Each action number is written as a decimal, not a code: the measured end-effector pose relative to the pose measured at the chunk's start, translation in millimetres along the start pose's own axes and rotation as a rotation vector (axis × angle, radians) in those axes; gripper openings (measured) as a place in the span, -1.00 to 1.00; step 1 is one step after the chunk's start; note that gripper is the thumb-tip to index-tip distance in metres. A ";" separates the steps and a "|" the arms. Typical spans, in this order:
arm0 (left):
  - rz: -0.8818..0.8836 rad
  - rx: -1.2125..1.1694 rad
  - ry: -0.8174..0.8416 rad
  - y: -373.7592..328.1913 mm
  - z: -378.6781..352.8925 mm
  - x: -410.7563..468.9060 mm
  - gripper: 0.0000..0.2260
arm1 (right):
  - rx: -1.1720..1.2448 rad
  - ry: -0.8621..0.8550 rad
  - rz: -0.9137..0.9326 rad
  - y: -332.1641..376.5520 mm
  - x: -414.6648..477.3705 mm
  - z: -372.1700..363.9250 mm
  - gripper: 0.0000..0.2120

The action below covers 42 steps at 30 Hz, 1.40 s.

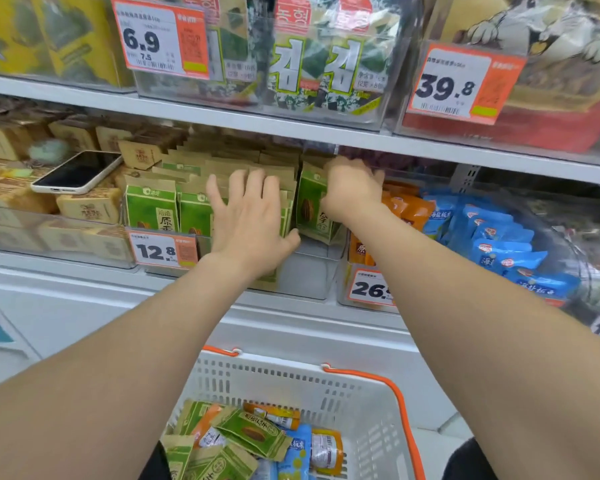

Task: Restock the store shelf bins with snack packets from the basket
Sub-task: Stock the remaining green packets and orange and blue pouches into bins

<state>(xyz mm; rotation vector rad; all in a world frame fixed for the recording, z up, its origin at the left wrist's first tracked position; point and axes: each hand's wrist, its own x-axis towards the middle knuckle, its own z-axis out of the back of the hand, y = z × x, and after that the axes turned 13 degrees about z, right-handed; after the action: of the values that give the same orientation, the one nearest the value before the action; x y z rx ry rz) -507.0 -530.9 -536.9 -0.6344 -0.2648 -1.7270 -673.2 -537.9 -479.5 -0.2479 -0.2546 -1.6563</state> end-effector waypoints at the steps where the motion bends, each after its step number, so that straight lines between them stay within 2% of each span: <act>1: 0.006 -0.001 -0.019 -1.0 -2.0 0.4 -0.35 | -0.014 0.033 -0.015 0.9 8.9 0.1 -0.51; 4: 0.023 -0.013 -0.057 -3.6 -7.4 1.7 -0.37 | -0.061 0.078 -0.059 3.0 31.7 -5.8 -0.53; 9: 0.014 -0.038 -0.098 -1.8 -12.2 3.1 -0.39 | -0.253 0.088 -0.076 6.7 42.8 -20.6 -0.43; 12: 0.015 -0.041 -0.092 -2.1 -10.5 2.9 -0.38 | -0.331 -0.025 -0.060 12.9 44.3 -23.0 -0.52; 15: 0.011 -0.048 -0.084 -1.7 -9.5 2.2 -0.37 | -0.368 -0.083 -0.034 16.7 42.8 -26.0 -0.48; 17: 0.003 -0.052 -0.072 0.0 -8.7 1.5 -0.37 | -0.436 -0.049 0.028 19.2 36.5 -25.1 -0.47; 21: -0.008 -0.076 -0.043 3.4 -4.4 0.8 -0.36 | -0.520 0.127 0.239 20.0 19.8 -20.9 -0.61; 23: -0.005 -0.106 -0.030 4.1 -1.7 -0.6 -0.34 | -0.519 0.196 0.286 20.1 11.3 -20.7 -0.63; 28: -0.007 -0.179 -0.002 4.0 10.8 -6.5 -0.31 | -0.519 0.190 0.323 27.6 -13.2 -8.4 -0.63; 31: -0.015 -0.225 -0.006 5.4 20.5 -11.3 -0.38 | -0.491 0.073 0.439 28.6 -33.2 1.1 -0.68; 35: 0.022 -0.275 -0.113 12.0 37.4 -24.3 -0.70 | -0.389 -0.037 0.454 30.8 -60.0 18.8 -0.72; 37: 0.034 -0.279 -0.043 17.7 45.0 -31.8 -0.82 | -0.308 -0.084 0.446 32.6 -75.9 27.0 -0.80; 39: 0.040 -0.249 0.115 23.7 47.7 -41.3 -0.89 | -0.241 -0.091 0.470 36.8 -96.4 30.1 -0.88; 42: 0.004 -0.090 0.338 31.4 44.2 -64.5 -0.86 | -0.165 0.019 0.494 50.5 -136.0 25.2 -0.83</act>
<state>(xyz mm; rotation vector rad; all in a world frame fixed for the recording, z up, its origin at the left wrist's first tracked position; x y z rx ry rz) -456.4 -463.5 -540.5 -0.3973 0.0517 -1.8174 -609.2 -406.3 -496.7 -0.3860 -0.0341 -1.1883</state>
